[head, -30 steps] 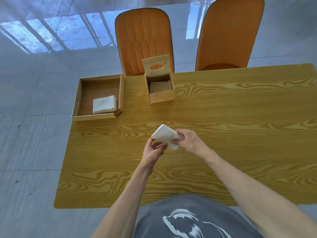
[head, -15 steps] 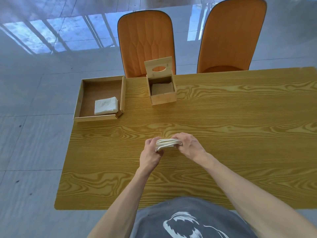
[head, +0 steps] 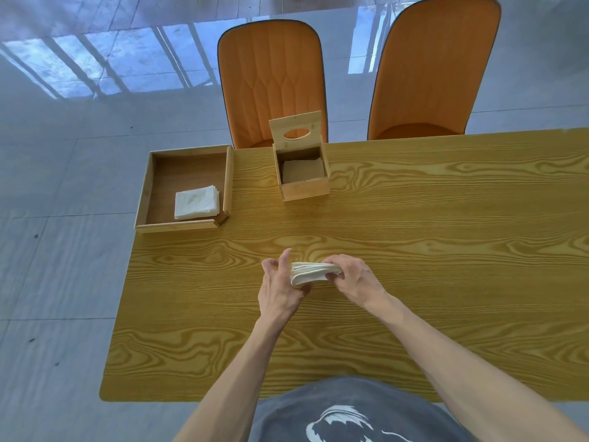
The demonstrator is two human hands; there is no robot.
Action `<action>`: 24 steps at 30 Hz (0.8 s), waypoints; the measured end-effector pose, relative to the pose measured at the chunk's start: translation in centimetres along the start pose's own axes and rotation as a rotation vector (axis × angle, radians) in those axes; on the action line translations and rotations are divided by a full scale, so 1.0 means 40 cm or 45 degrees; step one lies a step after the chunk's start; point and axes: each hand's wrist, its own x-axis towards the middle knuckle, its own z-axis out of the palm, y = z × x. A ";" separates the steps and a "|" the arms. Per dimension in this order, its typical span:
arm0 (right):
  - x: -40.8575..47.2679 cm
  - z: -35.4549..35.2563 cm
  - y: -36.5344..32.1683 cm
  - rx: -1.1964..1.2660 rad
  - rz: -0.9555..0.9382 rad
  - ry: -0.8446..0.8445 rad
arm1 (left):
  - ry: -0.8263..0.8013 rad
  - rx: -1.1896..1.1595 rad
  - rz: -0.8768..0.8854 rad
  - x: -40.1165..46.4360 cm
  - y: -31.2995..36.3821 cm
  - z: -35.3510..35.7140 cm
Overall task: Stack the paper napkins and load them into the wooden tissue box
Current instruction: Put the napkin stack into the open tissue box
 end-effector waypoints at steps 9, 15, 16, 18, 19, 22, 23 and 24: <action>0.003 0.002 -0.003 0.010 -0.034 -0.061 | -0.266 -0.606 0.031 0.028 -0.026 -0.005; 0.035 -0.044 0.000 -0.123 -0.061 -0.009 | -0.291 -0.421 0.066 0.067 -0.034 -0.074; 0.048 -0.059 -0.004 -0.148 -0.088 0.009 | -0.259 -0.354 0.089 0.080 -0.030 -0.090; 0.083 -0.094 -0.019 -0.186 -0.153 0.041 | -0.194 -0.285 0.162 0.107 -0.004 -0.131; 0.103 -0.116 -0.032 -0.207 -0.181 0.066 | -0.169 -0.298 0.212 0.123 0.015 -0.156; 0.176 -0.191 -0.076 -0.275 -0.251 0.228 | -0.078 -0.347 0.378 0.182 0.077 -0.231; 0.203 -0.215 -0.091 -0.305 -0.274 0.297 | -0.036 -0.354 0.423 0.205 0.098 -0.255; 0.231 -0.236 -0.106 -0.338 -0.295 0.360 | 0.009 -0.357 0.461 0.229 0.117 -0.276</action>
